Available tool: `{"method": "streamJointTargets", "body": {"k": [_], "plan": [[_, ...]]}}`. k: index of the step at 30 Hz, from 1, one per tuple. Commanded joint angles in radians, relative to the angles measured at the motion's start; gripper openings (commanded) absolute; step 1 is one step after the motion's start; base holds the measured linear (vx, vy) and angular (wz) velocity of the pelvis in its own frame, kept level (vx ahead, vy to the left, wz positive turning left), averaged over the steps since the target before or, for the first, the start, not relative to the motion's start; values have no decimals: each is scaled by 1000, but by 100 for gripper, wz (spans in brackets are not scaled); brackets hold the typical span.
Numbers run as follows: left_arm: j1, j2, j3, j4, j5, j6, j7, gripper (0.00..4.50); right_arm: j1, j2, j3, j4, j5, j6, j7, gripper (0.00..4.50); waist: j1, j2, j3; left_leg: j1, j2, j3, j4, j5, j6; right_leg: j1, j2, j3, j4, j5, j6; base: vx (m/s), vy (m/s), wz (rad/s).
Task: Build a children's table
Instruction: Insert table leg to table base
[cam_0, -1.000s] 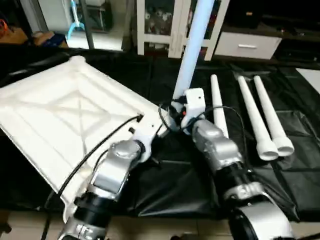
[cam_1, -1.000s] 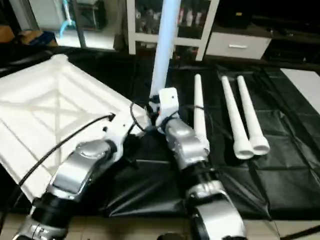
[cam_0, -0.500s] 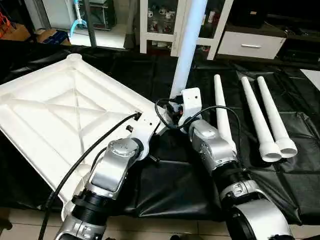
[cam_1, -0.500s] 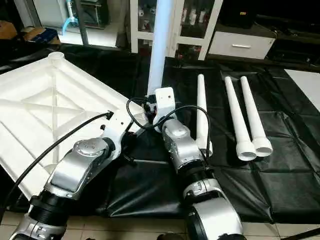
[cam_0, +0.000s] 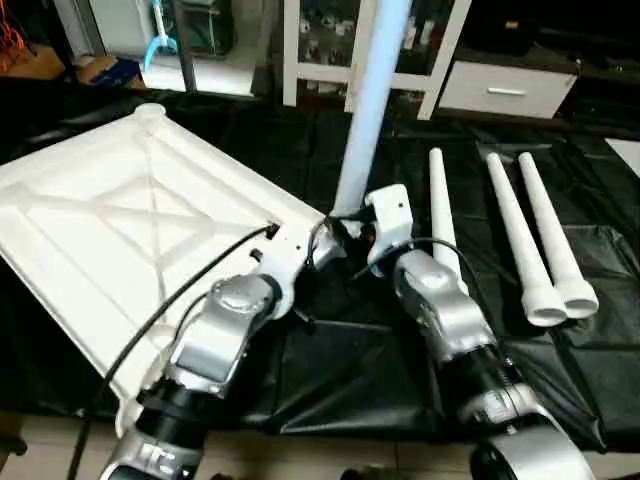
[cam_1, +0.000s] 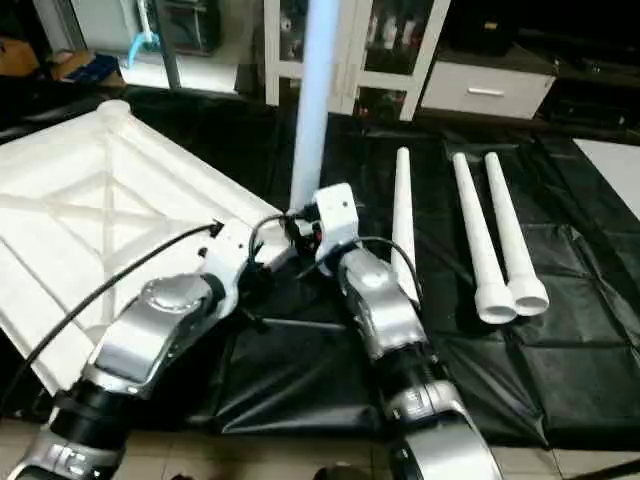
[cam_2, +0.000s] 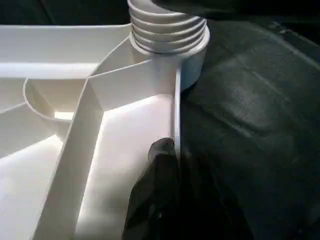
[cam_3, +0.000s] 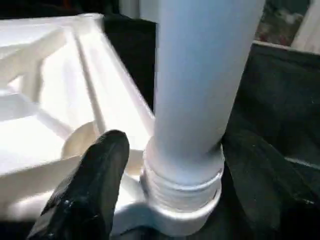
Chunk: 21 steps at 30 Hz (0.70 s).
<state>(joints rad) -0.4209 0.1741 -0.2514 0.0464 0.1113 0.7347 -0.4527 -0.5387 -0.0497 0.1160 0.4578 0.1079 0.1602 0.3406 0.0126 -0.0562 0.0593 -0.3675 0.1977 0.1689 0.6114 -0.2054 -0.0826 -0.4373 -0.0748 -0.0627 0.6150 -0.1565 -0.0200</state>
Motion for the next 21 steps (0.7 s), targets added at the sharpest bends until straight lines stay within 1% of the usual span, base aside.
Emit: {"method": "streamJointTargets", "body": {"k": [1, 2, 3, 4, 5, 6, 7, 8, 9, 10, 11, 12, 13, 14, 15, 16, 19, 21], "plan": [[-6, 19, -12, -40, -13, -108, -41, 0, 22, -28, 9, -90, 10, 39, 42, 360, 9, 12, -72, 5, 21, 0, -67, -91, 82, 75, -46, 42, -57, -85, -212, 0, 0, 0], [33, 77, -43, -74, -25, -182, -126, 0, 66, -82, 9, -190, 35, 88, 100, 370, 14, 12, -71, 6, 22, 0, -69, -99, 79, 75, -46, 42, -58, -96, -206, 0, 0, 0], [55, 111, -62, -95, -32, -224, -176, 0, 85, -115, 10, -235, 48, 114, 136, 384, 18, 12, -69, 5, 22, -1, -70, -105, 80, 78, -47, 43, -60, -106, -200, 0, 0, 0], [55, 111, -62, -95, -32, -224, -176, 0, 85, -115, 10, -235, 48, 114, 136, 394, 22, 13, -69, 7, 25, -2, -71, -109, 77, 78, -48, 43, -59, -115, -195, 0, 0, 0], [73, 138, -77, -112, -39, -257, -216, 0, 100, -141, 9, -270, 58, 137, 163, 400, 25, 14, -66, 8, 24, 1, -72, -115, 72, 74, -46, 44, -62, -134, -192, 0, 0, 0], [101, 178, -95, -138, -49, -291, -273, 0, 115, -192, 8, -304, 70, 165, 212, 406, 32, 19, -66, 16, 26, 2, -73, -133, 65, 67, -47, 44, -65, -160, -191, 0, 0, 0], [107, 186, -98, -144, -53, -296, -284, 0, 119, -204, 6, -311, 74, 172, 225, 406, 31, 18, -66, 14, 27, 5, -73, -130, 62, 67, -47, 46, -63, -159, -191, 0, 0, 0], [137, 224, -111, -174, -69, -313, -335, 0, 137, -269, -5, -347, 99, 210, 293, 415, 33, 19, -65, 15, 27, 6, -73, -133, 59, 67, -45, 44, -63, -161, -195, 0, 0, 0], [151, 236, -114, -188, -84, -320, -358, 0, 147, -305, -9, -363, 115, 230, 334, 415, 37, 21, -64, 18, 31, 7, -74, -145, 51, 66, -45, 45, -62, -160, -194, 0, 0, 0], [152, 237, -114, -190, -87, -320, -361, 0, 148, -310, -9, -365, 117, 232, 341, 415, 39, 22, -61, 16, 31, 7, -77, -162, 44, 65, -45, 45, -65, -173, -191, 0, 0, 0], [168, 250, -117, -213, -119, -326, -398, 0, 166, -366, -11, -391, 141, 254, 417, 415, 39, 19, -61, 14, 29, 8, -77, -171, 38, 67, -45, 46, -66, -187, -188, 0, 0, 0], [172, 253, -119, -219, -126, -328, -406, 0, 171, -385, -10, -395, 149, 255, 446, 415, 42, 19, -63, 16, 29, 8, -76, -171, 38, 68, -46, 46, -66, -190, -186, 0, 0, 0], [174, 257, -122, -223, -128, -334, -413, 0, 177, -404, -9, -400, 158, 254, 479, 415, 44, 17, -60, 15, 30, 9, -76, -179, 39, 65, -47, 48, -69, -207, -185, 0, 0, 0], [176, 259, -123, -224, -129, -339, -417, 0, 180, -418, -7, -403, 165, 255, 500, 415, 43, 12, -60, 11, 28, 9, -76, -177, 39, 67, -48, 48, -70, -226, -177, 0, 0, 0], [176, 259, -123, -223, -129, -341, -418, 0, 181, -423, -7, -403, 167, 254, 507, 415, 43, 12, -60, 10, 28, 8, -77, -176, 39, 67, -49, 47, -71, -239, -172, 0, 0, 0], [177, 260, -122, -221, -130, -348, -425, 0, 184, -436, -4, -402, 171, 251, 527, 415, 44, 10, -61, 10, 28, 8, -76, -176, 38, 67, -49, 47, -73, -248, -168, 0, 0, 0], [182, 266, -117, -222, -141, -363, -447, 0, 191, -463, 5, -405, 182, 252, 575, 415, 45, 10, -59, 10, 28, 7, -75, -181, 39, 64, -50, 47, -78, -288, -155, 0, 0, 0], [184, 272, -116, -226, -142, -365, -452, 0, 193, -474, 11, -405, 189, 260, 595, 415, 44, 8, -61, 7, 28, 6, -75, -171, 38, 66, -50, 46, -77, -293, -148, 0, 0, 0]]}}
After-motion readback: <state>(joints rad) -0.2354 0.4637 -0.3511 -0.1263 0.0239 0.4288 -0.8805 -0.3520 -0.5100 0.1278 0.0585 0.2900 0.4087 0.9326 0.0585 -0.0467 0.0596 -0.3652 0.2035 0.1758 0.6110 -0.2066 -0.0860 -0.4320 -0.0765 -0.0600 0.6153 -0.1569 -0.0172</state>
